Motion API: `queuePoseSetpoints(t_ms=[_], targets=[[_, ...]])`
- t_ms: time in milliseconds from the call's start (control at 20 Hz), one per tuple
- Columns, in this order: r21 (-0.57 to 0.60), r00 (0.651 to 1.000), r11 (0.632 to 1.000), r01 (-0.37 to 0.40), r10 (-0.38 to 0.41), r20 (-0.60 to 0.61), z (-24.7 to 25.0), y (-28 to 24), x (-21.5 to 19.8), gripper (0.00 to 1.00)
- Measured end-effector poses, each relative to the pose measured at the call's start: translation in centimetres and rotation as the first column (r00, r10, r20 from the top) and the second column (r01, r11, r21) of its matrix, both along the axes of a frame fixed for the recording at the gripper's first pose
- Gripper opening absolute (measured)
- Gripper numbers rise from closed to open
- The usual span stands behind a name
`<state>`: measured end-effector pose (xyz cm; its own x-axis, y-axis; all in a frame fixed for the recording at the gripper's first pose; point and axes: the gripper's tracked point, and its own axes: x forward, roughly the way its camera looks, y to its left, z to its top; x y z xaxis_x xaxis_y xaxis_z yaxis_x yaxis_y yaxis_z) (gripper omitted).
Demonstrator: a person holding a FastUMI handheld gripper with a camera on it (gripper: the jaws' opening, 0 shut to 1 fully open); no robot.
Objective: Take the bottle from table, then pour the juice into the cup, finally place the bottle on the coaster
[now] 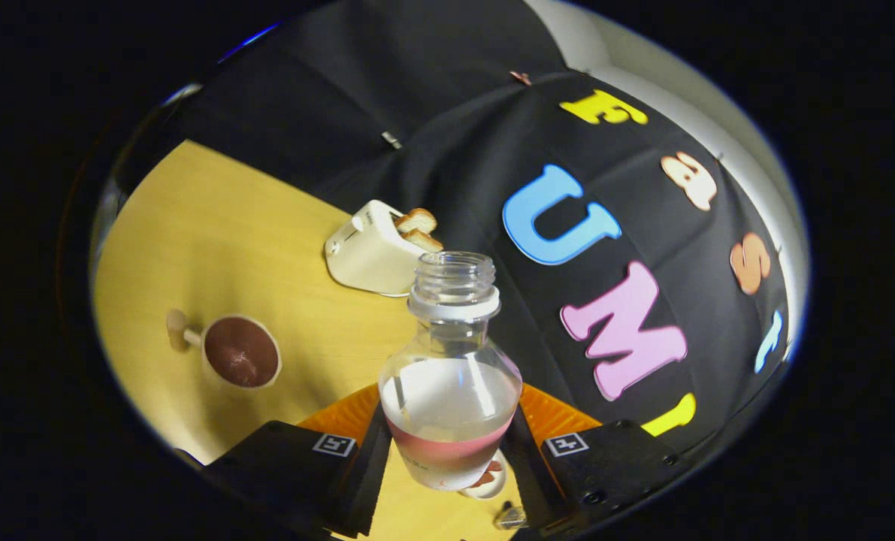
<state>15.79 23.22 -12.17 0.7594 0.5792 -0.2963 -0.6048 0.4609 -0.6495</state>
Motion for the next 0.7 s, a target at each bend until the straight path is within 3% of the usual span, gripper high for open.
queuePoseSetpoints(t_ms=[150, 350, 550, 700], targets=[[0.172, 0.985, 0.982, 0.079, -0.05, -0.164, -0.4, -1.2, 2.0, 0.76], [0.394, 0.947, 0.899, 0.189, -0.061, -0.315, -0.8, -2.7, 5.2, 0.76], [0.451, 0.931, 0.858, 0.247, -0.082, -0.356, -2.7, -3.8, 7.8, 0.76], [0.481, 0.897, 0.814, 0.326, -0.105, -0.429, -5.6, -4.1, 9.4, 0.76]])
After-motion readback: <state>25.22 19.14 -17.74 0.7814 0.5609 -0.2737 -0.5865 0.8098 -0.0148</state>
